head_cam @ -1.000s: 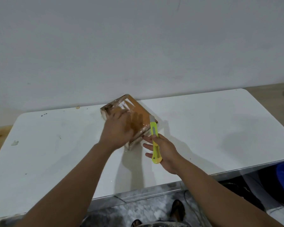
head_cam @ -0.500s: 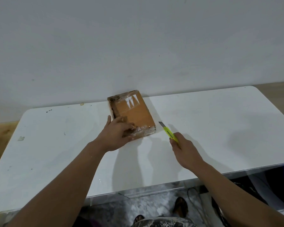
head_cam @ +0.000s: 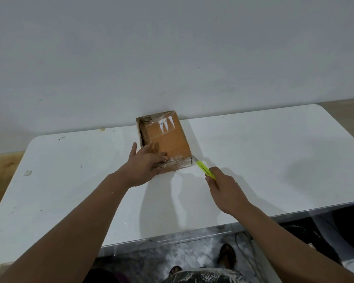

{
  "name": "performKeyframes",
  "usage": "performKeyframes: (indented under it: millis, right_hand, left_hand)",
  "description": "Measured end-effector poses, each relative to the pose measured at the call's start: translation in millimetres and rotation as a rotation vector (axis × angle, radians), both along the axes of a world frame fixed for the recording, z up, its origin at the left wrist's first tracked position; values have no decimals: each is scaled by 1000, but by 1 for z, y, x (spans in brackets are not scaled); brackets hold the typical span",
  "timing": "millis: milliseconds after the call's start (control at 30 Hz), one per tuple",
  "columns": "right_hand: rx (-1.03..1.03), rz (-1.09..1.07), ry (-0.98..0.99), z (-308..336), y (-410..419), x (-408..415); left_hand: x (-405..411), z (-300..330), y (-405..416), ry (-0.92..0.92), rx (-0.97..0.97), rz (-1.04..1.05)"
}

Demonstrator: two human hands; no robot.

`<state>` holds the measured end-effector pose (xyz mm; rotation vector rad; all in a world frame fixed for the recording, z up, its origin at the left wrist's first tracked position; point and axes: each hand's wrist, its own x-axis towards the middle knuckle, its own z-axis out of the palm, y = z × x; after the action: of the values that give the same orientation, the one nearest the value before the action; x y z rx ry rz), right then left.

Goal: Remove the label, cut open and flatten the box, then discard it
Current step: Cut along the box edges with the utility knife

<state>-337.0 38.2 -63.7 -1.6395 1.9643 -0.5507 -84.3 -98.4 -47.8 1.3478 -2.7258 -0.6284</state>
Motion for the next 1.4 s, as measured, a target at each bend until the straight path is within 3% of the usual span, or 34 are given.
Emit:
performKeyframes:
  millis: [467, 667, 1067, 1400]
  right_hand:
    - [26, -3, 196, -2, 2, 11]
    - [68, -20, 108, 1, 2, 18]
    - [74, 14, 195, 3, 6, 2]
    - [267, 52, 307, 2, -14, 11]
  left_hand:
    - [4, -10, 7, -90, -118, -59]
    - [5, -12, 7, -72, -126, -59]
    - [11, -13, 4, -173, -187, -156]
    - [10, -14, 5, -155, -173, -129]
